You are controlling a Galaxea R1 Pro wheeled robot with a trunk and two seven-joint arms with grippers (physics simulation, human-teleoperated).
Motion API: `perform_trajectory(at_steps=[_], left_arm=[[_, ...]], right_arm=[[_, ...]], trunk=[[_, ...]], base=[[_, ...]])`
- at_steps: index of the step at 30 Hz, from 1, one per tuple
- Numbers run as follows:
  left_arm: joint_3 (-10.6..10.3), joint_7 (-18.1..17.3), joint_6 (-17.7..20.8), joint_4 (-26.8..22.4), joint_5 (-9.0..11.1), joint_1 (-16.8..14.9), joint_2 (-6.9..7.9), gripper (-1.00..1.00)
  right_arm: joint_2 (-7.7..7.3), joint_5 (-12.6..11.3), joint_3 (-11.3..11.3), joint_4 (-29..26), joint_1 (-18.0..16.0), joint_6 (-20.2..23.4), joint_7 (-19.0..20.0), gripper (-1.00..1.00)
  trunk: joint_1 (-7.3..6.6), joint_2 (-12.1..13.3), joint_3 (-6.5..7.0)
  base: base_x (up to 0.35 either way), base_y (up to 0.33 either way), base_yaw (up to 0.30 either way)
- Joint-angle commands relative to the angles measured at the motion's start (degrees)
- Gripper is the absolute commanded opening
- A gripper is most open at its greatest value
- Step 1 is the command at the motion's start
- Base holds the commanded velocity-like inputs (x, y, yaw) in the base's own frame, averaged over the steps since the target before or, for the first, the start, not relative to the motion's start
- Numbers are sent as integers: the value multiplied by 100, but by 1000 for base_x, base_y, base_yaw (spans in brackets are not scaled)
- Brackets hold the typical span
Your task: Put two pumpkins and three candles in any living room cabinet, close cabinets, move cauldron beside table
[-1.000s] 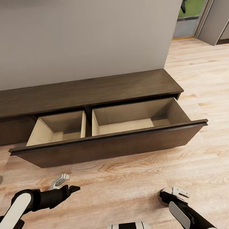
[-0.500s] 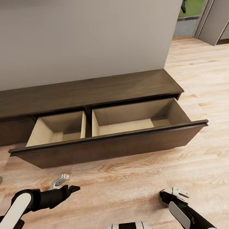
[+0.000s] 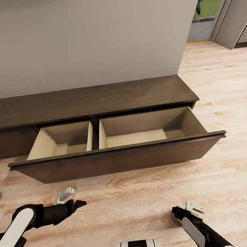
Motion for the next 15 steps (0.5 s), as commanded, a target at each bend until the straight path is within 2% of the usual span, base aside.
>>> perform_trajectory(at_steps=[1, 13, 15], left_arm=[[-7, 60, 0, -5, 59, -5, 4, 100], [-7, 60, 0, -5, 59, -5, 4, 100], [-7, 60, 0, -5, 59, -5, 4, 100]], right_arm=[[-10, -25, 42, -10, -2, 26, -50, 100], [-10, -25, 42, -6, -2, 26, -50, 100], [-11, -25, 42, -6, -2, 26, -50, 100]], trunk=[[-1, -2, -4], [-1, -2, -4], [4, -4, -48]], base=[[0, 0, 0], [0, 0, 0], [0, 0, 0]])
